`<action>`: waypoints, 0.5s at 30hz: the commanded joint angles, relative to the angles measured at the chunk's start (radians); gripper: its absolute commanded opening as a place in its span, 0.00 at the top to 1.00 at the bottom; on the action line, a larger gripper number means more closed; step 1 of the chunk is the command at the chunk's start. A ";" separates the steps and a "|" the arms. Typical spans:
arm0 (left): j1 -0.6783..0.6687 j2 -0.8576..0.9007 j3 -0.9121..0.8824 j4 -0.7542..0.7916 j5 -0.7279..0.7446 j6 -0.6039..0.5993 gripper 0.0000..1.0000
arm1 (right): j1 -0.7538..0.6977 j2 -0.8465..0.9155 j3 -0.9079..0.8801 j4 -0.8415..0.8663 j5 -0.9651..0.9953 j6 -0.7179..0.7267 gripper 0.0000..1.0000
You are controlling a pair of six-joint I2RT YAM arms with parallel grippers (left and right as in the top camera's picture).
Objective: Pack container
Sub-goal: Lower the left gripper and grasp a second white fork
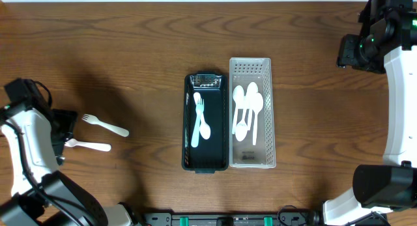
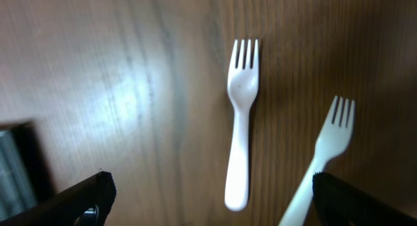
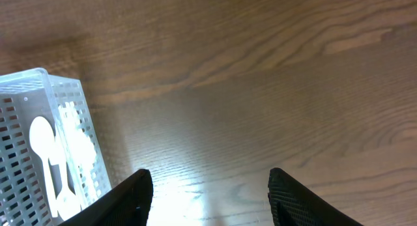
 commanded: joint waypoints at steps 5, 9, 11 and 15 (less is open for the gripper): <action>0.006 0.099 -0.078 0.142 0.019 -0.004 0.02 | -0.002 -0.005 0.000 -0.014 0.006 -0.014 0.40; 0.006 0.164 -0.078 0.186 0.020 0.000 0.02 | -0.003 -0.005 0.000 -0.022 0.006 -0.014 0.40; 0.006 0.192 -0.078 0.193 0.020 -0.001 0.01 | -0.002 -0.005 0.000 -0.024 0.006 -0.014 0.40; 0.006 0.253 -0.078 0.216 0.020 0.000 0.01 | -0.003 -0.005 0.000 -0.024 0.006 -0.014 0.40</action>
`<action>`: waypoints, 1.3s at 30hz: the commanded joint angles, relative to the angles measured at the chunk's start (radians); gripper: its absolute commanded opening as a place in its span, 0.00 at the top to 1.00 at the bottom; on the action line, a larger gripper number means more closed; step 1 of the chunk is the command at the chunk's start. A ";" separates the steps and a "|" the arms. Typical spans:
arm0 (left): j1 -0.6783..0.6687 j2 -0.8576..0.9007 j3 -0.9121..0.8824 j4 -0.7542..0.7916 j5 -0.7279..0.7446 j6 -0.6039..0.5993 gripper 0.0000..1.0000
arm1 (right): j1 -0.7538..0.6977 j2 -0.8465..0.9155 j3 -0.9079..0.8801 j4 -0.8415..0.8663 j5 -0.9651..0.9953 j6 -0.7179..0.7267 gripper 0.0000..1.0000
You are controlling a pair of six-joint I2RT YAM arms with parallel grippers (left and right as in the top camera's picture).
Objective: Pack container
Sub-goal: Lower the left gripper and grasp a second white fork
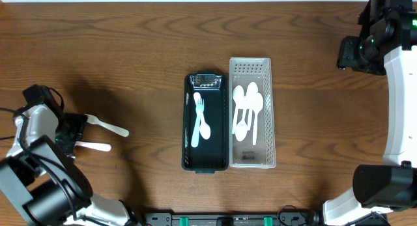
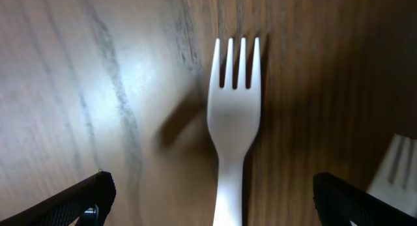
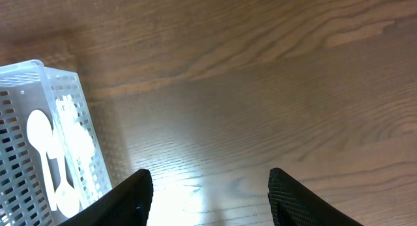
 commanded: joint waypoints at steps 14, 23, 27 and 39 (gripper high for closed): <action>0.006 0.151 -0.004 0.133 0.061 0.008 0.02 | -0.003 -0.005 0.000 0.005 0.007 -0.015 0.40; 0.005 0.153 -0.008 0.098 0.105 0.005 0.03 | -0.003 -0.005 0.000 0.004 0.030 -0.015 0.40; 0.005 0.153 -0.008 0.057 0.105 0.005 0.06 | -0.003 -0.005 0.000 0.004 0.030 -0.015 0.40; 0.005 0.153 -0.008 0.045 0.118 0.005 0.30 | -0.003 -0.005 0.000 0.003 0.030 -0.015 0.40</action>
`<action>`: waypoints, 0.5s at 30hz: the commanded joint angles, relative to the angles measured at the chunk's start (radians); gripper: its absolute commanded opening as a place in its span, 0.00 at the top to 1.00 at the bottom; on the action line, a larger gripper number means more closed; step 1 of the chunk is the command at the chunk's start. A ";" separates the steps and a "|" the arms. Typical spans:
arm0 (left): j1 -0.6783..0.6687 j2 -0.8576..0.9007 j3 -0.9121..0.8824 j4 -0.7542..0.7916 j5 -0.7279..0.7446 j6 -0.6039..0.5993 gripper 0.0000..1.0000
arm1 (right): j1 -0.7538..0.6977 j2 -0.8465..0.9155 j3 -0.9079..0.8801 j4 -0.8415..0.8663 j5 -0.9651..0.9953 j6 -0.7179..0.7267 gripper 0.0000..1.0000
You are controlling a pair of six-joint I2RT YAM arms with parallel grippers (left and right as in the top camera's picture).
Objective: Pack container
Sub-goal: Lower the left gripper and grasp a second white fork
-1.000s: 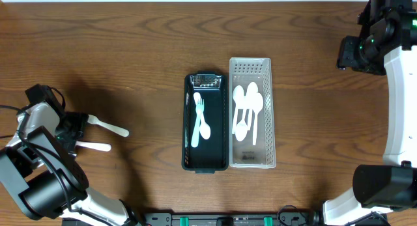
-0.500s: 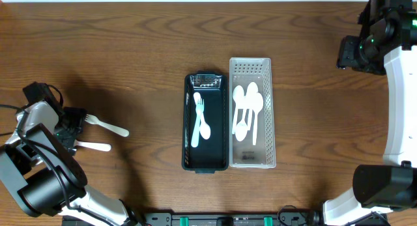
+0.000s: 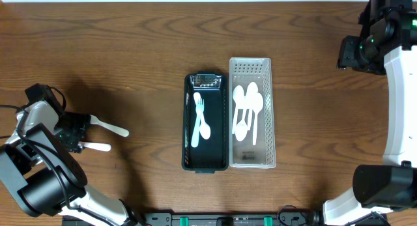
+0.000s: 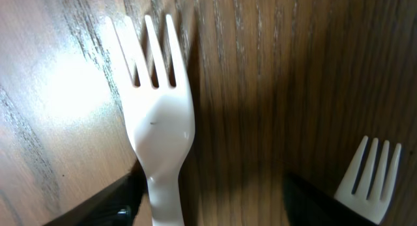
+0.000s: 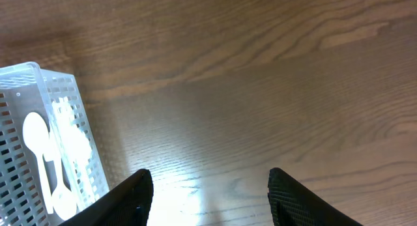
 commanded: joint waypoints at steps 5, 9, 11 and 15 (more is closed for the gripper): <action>0.002 0.062 -0.035 0.001 -0.024 0.002 0.37 | -0.003 -0.005 0.000 -0.003 0.018 -0.015 0.40; 0.002 0.062 -0.035 0.011 -0.025 0.002 0.45 | -0.003 -0.005 0.000 -0.003 0.018 -0.015 0.41; 0.002 0.062 -0.035 0.012 -0.027 0.002 0.50 | -0.003 -0.005 0.000 -0.003 0.018 -0.015 0.41; 0.002 0.062 -0.035 0.016 -0.027 0.002 0.57 | -0.003 -0.005 0.000 -0.003 0.018 -0.016 0.40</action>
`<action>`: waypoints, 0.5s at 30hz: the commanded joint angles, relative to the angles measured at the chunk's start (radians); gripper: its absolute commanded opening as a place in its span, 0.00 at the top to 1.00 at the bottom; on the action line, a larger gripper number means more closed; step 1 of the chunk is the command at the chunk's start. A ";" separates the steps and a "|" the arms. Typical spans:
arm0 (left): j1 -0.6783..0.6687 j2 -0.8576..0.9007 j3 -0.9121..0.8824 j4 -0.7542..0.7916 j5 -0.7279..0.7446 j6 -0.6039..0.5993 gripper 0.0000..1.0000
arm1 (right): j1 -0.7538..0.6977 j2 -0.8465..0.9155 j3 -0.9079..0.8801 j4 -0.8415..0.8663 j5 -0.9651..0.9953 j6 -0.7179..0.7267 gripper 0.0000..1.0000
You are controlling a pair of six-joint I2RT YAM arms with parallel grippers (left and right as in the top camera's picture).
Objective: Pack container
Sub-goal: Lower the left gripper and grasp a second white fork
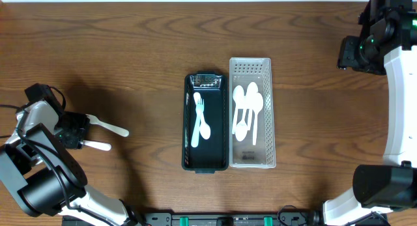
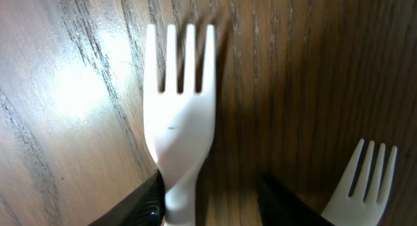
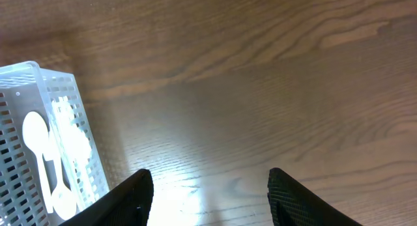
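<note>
Two white plastic forks lie on the wooden table at the left. The upper fork (image 1: 109,127) (image 2: 179,115) has its neck between the fingers of my left gripper (image 1: 73,130) (image 2: 208,210). The gripper is open but narrow: the left finger touches the neck and the right finger stands a little off it. The lower fork (image 1: 96,146) (image 2: 357,180) lies just beside it. A black container (image 1: 188,131) at the table's middle holds a white fork and a spoon. My right gripper (image 1: 348,55) (image 3: 212,200) hangs open and empty at the far right.
A white perforated basket (image 1: 268,115) (image 3: 36,76) with several white spoons stands right beside the black container. Bare wooden table (image 1: 130,50) spreads around both and under my right gripper.
My left gripper's fingers have drawn closer together around the upper fork's neck, and the fork now lies straight between them. The right arm has not moved.
My left gripper hung wide open above both forks. Then it was lower, over the upper fork. Later its fingers straddled that fork's neck, and now they stand narrower around it. The right gripper stayed open at the far right throughout.
</note>
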 commanded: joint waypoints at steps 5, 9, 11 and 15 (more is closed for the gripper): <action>0.002 0.062 -0.035 0.008 -0.021 0.004 0.71 | -0.003 -0.005 0.000 -0.001 0.023 -0.023 0.40; 0.002 0.062 -0.035 0.008 -0.021 0.004 0.81 | -0.003 -0.005 0.000 -0.001 0.029 -0.022 0.40; 0.002 0.062 -0.035 0.009 -0.021 0.003 0.87 | -0.003 -0.005 0.000 0.000 0.029 -0.022 0.40; 0.001 0.058 -0.030 0.012 -0.021 0.008 0.94 | -0.003 -0.005 0.000 0.003 0.029 -0.023 0.40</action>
